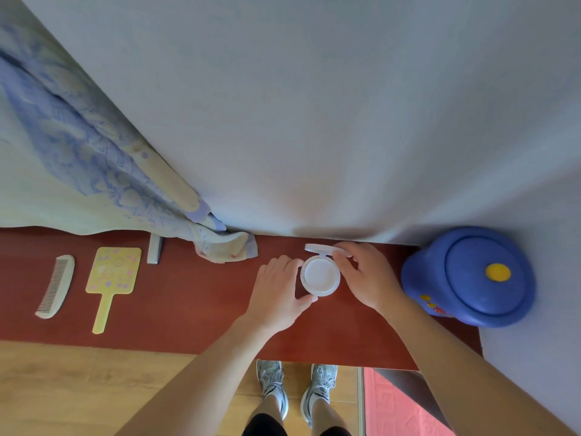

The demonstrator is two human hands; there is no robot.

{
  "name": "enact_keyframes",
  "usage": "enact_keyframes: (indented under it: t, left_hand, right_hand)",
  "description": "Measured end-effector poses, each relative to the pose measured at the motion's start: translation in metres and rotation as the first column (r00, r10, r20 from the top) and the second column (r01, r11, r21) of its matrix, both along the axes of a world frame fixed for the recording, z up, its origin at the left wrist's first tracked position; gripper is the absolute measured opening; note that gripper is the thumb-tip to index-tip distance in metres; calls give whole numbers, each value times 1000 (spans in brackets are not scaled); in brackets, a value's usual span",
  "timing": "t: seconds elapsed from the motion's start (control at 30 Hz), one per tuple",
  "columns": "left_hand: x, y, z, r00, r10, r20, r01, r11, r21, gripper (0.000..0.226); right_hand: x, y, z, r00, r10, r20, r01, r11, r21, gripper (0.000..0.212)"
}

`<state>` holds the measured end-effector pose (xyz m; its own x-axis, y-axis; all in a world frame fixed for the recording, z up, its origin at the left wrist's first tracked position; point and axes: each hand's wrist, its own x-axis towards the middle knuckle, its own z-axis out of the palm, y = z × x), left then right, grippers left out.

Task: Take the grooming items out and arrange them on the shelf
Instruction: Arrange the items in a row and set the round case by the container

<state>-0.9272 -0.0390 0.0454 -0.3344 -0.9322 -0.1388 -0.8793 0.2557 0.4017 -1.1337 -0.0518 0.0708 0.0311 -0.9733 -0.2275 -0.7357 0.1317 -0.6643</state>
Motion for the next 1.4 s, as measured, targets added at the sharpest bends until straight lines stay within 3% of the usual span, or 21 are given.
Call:
enact_keyframes:
  t: [0.33, 0.87, 1.13, 1.4]
  left_hand:
    - [-1, 3, -1, 1000, 22, 3, -22, 1000, 15, 60]
    - [-1, 1, 0, 1000, 8, 26, -8, 1000, 27, 61]
    - [0, -1, 8, 996, -25, 81, 20, 998, 65, 72]
    - [19, -3, 34, 984, -66, 167, 54, 996, 76, 84]
  right_hand:
    - [1, -11, 0, 994, -80, 70, 76, 995, 58, 38]
    - [-3, -9, 11, 995, -68, 76, 60, 993, 102, 30]
    - [-4, 12, 32, 984, -3, -176, 24, 993, 117, 55]
    - [10, 37, 57, 904, 51, -424, 6, 991, 133, 57]
